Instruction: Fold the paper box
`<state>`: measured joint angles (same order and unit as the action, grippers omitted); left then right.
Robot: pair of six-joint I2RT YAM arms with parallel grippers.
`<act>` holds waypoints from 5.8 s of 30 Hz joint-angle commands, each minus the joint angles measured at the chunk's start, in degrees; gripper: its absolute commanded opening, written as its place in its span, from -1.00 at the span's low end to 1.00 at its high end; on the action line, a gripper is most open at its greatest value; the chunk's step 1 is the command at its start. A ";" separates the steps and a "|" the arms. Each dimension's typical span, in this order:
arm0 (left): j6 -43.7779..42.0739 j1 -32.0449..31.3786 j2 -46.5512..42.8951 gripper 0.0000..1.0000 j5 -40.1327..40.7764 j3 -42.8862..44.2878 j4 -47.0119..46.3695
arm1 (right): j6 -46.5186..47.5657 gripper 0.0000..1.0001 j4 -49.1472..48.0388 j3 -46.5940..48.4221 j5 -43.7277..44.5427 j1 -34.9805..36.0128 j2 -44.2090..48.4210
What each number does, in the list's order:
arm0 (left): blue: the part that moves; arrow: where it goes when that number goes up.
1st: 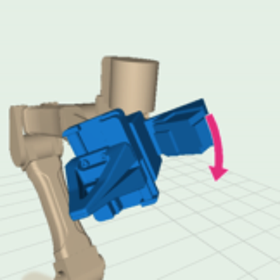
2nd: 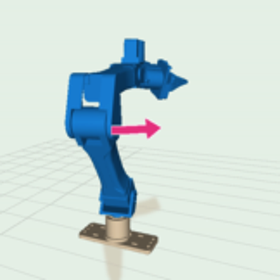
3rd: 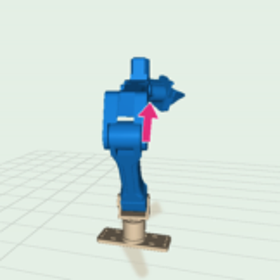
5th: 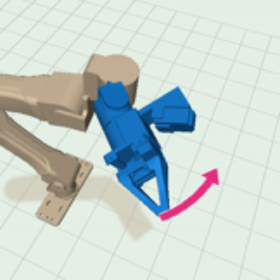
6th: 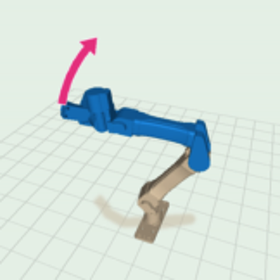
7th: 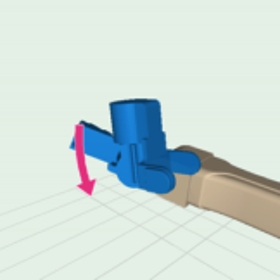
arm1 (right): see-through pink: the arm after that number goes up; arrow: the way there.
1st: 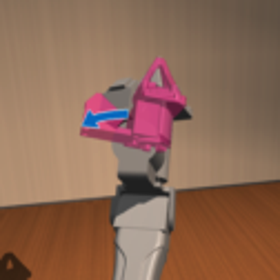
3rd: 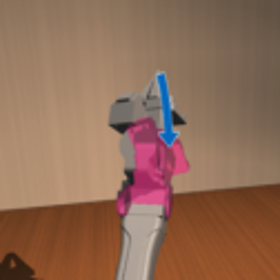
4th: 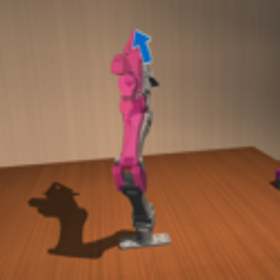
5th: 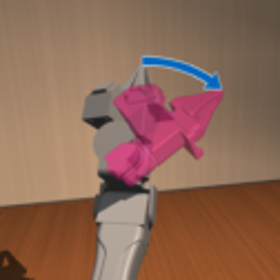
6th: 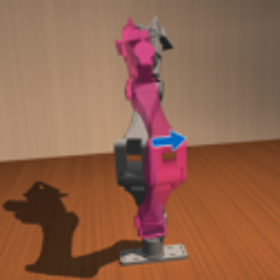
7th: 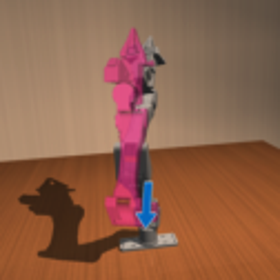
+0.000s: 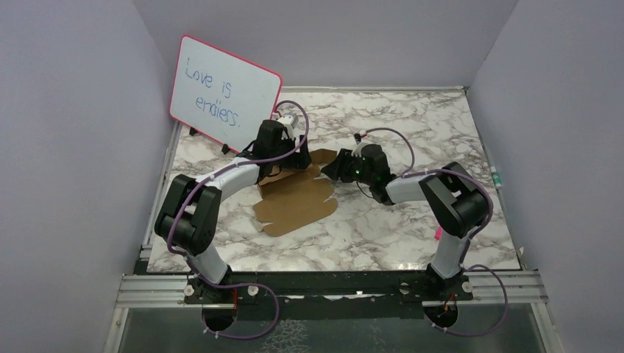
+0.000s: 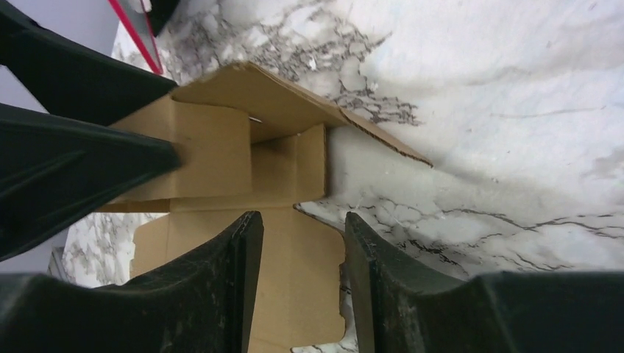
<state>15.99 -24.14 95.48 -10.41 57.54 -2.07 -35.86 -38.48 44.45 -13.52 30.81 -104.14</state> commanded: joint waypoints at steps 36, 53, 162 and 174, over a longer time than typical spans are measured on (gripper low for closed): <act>-0.45 -0.29 1.69 0.60 1.99 1.43 1.22 | 4.89 -0.54 -17.21 4.40 -15.98 2.01 -10.29; -2.10 -0.30 1.21 0.60 2.21 1.96 1.98 | 32.02 0.20 3.17 7.04 -4.89 -3.98 -0.32; 6.60 -29.98 0.90 0.03 52.50 -17.23 -19.12 | 32.05 -0.98 3.22 -14.48 7.27 6.40 18.72; 10.88 -26.03 -0.40 0.05 43.66 -23.43 -24.58 | 33.22 -0.90 3.04 -13.95 -0.82 6.38 18.67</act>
<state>24.05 -51.37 96.20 37.87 36.49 -23.38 -4.27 -35.57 29.85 -9.15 36.80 -86.13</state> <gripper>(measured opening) 0.524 0.039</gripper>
